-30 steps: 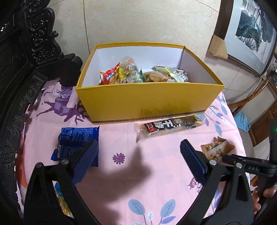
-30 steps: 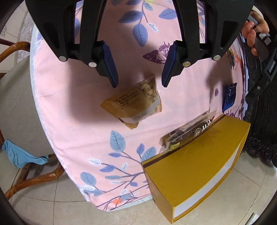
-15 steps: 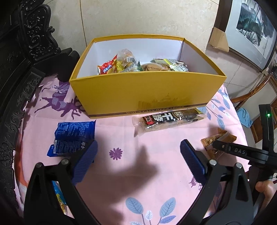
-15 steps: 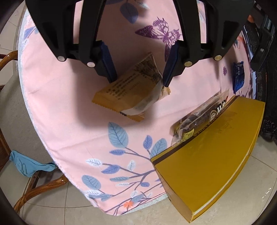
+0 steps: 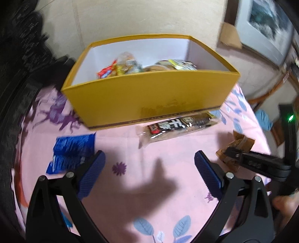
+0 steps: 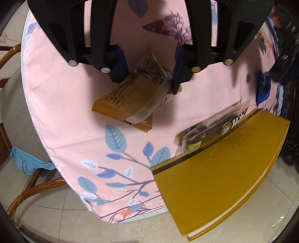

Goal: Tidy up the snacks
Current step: 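Grasp the brown peanut bag with the right tool, then grasp the long clear sausage snack with the left tool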

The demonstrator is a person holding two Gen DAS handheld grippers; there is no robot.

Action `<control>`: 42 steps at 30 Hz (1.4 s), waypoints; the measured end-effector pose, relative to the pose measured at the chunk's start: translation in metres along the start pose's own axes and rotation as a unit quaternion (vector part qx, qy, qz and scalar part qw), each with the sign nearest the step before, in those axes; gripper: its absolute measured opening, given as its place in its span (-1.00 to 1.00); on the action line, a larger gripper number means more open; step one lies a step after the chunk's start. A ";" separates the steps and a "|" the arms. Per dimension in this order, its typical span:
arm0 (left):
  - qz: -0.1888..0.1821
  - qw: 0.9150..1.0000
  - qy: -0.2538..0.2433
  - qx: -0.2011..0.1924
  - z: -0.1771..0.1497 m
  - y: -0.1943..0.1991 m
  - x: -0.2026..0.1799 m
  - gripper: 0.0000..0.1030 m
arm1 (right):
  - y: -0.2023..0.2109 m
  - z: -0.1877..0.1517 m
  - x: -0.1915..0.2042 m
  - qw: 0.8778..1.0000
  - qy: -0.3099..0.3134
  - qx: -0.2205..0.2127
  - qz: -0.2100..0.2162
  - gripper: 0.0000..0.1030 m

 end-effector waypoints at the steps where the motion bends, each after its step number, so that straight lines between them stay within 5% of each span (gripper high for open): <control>1: 0.000 1.000 -0.020 0.001 0.000 -0.005 -0.006 0.90 | 0.001 -0.002 -0.001 1.000 0.003 0.001 0.003 -0.22; 6: -0.011 0.989 -0.148 0.001 0.008 -0.040 -0.045 0.90 | 0.002 -0.012 -0.012 0.999 0.003 0.017 0.036 -0.22; 13: -0.034 0.969 -0.242 0.022 0.017 -0.090 -0.068 0.90 | 0.005 -0.020 -0.015 0.998 0.013 0.027 0.051 -0.22; 19: -0.048 0.965 -0.254 0.034 0.021 -0.112 -0.071 0.91 | 0.005 -0.021 -0.018 0.998 0.020 0.026 0.051 -0.22; 42: -0.072 0.976 -0.200 0.050 0.020 -0.119 -0.057 0.96 | 0.005 -0.021 -0.018 0.998 0.014 0.026 0.054 -0.21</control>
Point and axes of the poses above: each gripper's, at about its wrist camera, not at the fingertips, and y roughly against the way its jaws point, x to its left, z to its top, the point moved 6 cm from there along -y, roughly the way its jaws point, and after that the axes turned 9 degrees about -z, right-handed, at the moved point
